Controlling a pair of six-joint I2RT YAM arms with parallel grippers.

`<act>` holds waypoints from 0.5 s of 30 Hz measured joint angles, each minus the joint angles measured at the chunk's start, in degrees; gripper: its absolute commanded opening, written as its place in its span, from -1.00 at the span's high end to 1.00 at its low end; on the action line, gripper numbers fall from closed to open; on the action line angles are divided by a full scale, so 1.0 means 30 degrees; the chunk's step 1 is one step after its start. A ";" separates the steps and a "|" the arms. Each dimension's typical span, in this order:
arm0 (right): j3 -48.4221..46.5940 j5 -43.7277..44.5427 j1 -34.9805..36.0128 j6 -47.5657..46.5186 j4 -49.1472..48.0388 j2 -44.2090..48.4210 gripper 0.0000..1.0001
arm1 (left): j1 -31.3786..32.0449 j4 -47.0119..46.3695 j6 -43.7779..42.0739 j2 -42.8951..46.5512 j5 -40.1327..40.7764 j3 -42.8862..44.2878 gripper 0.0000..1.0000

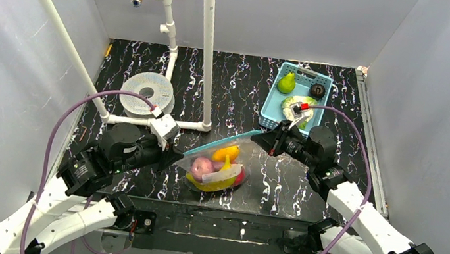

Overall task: Place the food in the zip-top bag and seal the zipper
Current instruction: Zip the zipper food storage bag at the center of the board, then place the zipper food storage bag at the center of the board.

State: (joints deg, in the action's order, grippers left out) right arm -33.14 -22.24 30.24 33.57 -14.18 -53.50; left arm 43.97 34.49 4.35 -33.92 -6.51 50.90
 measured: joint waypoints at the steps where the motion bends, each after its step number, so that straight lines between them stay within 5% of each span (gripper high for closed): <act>1: 0.0020 0.0063 -0.0089 0.0098 0.0219 0.0069 0.97 | 0.0000 0.0205 0.0035 0.0204 0.0125 -0.0044 1.00; 9: 0.0020 -0.0006 -0.0144 0.0319 0.0831 0.0557 0.97 | 0.0000 0.0738 0.0284 0.0934 0.0524 -0.0267 1.00; 12: -0.0005 -0.0006 -0.0144 0.0321 0.1161 0.0591 0.97 | 0.0000 0.0735 0.0425 0.0996 0.0574 -0.0309 0.59; 15: -0.0052 0.0355 -0.0161 0.0248 0.1608 0.0591 0.97 | 0.0006 0.0842 0.0519 0.0959 0.0963 -0.0309 -0.14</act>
State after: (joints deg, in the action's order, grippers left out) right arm -33.29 -21.18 29.75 34.31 -9.35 -51.72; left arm 43.98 37.02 5.90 -31.04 -3.62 49.98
